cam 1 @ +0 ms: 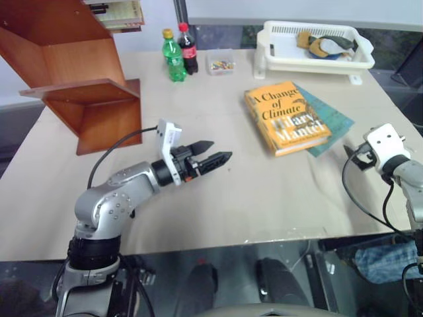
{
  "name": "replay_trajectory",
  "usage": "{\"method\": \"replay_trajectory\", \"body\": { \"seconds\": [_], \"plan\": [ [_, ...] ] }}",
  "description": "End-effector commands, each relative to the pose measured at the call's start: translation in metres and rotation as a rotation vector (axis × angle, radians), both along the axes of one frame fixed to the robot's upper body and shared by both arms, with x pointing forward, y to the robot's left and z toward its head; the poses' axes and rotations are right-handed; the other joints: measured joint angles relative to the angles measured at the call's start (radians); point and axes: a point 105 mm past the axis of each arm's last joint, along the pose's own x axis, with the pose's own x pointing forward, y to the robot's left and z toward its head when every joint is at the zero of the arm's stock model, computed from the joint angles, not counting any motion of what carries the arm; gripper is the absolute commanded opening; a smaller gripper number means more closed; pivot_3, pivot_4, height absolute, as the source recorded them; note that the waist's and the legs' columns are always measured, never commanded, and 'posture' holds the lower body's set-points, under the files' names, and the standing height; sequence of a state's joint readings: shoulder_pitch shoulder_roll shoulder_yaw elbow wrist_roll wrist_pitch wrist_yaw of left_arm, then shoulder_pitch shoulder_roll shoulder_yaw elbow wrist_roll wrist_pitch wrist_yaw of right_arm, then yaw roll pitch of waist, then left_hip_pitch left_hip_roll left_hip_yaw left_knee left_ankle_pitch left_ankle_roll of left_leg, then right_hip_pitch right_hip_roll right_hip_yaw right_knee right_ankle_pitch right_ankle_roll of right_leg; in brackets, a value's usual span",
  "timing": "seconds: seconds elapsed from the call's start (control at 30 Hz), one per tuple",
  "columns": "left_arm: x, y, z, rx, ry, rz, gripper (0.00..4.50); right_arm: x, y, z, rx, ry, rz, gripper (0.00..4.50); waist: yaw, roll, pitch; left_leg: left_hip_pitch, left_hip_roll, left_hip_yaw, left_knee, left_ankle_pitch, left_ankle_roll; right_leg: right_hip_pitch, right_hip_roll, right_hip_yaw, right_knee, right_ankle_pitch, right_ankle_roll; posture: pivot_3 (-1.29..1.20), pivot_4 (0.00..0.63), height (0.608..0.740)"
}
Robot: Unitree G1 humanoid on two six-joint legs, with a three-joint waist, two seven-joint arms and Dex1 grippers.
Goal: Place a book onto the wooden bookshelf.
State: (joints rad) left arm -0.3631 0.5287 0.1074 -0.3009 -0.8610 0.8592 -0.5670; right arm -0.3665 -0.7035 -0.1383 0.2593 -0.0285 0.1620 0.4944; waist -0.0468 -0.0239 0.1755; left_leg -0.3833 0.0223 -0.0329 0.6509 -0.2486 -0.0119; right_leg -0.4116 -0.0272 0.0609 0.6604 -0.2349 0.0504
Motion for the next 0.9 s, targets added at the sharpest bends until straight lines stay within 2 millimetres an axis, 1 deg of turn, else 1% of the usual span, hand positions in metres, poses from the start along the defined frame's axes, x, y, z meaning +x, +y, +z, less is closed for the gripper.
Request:
{"method": "replay_trajectory", "body": {
  "seconds": [0.03,0.07,0.17,0.2,0.23,0.33,0.47,0.77,0.9],
  "plan": [
    [-0.001,0.004,0.013,0.016,-0.075,0.010,4.50,0.006,0.016,-0.008,0.043,0.026,0.037,2.59,0.002,0.000,0.000,0.000,0.000,0.000,0.000,0.000,0.000,0.000,0.001,0.000,0.000,0.000,0.000,0.00,0.150,0.740],
    [-0.001,0.006,0.013,0.016,-0.077,0.015,4.50,0.007,0.018,-0.011,0.049,0.032,0.040,2.29,0.003,0.000,0.000,0.000,0.001,-0.001,0.000,0.000,0.000,0.000,0.001,0.000,0.000,0.000,0.000,0.00,0.150,0.740],
    [-0.003,0.014,0.013,0.029,-0.086,0.049,4.50,0.006,0.033,-0.017,0.088,0.053,0.086,0.69,0.005,0.000,0.000,-0.001,0.000,0.000,0.000,0.000,0.000,0.000,0.000,0.000,0.000,0.000,0.000,0.00,0.150,0.740],
    [-0.004,0.016,0.013,0.033,-0.086,0.060,4.50,0.006,0.038,-0.019,0.096,0.063,0.105,0.26,0.005,0.000,0.000,-0.001,0.000,0.000,0.000,0.000,0.000,0.000,-0.001,0.000,0.000,0.000,0.000,0.00,0.150,0.740],
    [-0.006,0.019,0.012,0.035,-0.083,0.069,4.50,0.005,0.042,-0.022,0.107,0.074,0.119,0.05,0.006,0.000,0.000,-0.001,0.000,0.000,0.000,0.000,0.000,0.000,-0.001,0.000,-0.001,0.000,0.000,0.00,0.150,0.740],
    [-0.009,0.023,0.010,0.040,-0.079,0.085,4.50,0.003,0.053,-0.026,0.124,0.092,0.155,0.05,0.006,0.000,0.000,-0.002,0.000,0.000,0.000,0.000,0.000,-0.001,-0.001,-0.001,-0.002,0.000,0.000,0.00,0.150,0.740],
    [-0.011,0.026,0.008,0.045,-0.080,0.099,4.50,-0.003,0.078,-0.026,0.174,0.093,0.270,0.05,0.006,0.000,0.000,-0.002,0.000,-0.001,0.000,0.000,0.000,0.000,-0.001,-0.002,-0.002,0.000,0.000,0.00,0.150,0.740],
    [-0.011,0.030,0.007,0.056,-0.080,0.114,4.50,-0.022,0.108,-0.031,0.244,0.123,0.384,0.05,0.007,0.000,0.000,-0.002,0.000,-0.002,0.000,0.000,0.000,0.000,-0.001,-0.003,-0.002,0.000,0.000,0.00,0.150,0.740],
    [-0.010,0.031,0.006,0.065,-0.079,0.112,4.50,-0.029,0.125,-0.029,0.277,0.118,0.441,0.05,0.006,0.000,0.000,-0.002,0.000,-0.002,0.000,0.000,0.000,0.000,-0.001,-0.003,-0.001,0.000,0.000,0.00,0.150,0.740]
  ]
}}
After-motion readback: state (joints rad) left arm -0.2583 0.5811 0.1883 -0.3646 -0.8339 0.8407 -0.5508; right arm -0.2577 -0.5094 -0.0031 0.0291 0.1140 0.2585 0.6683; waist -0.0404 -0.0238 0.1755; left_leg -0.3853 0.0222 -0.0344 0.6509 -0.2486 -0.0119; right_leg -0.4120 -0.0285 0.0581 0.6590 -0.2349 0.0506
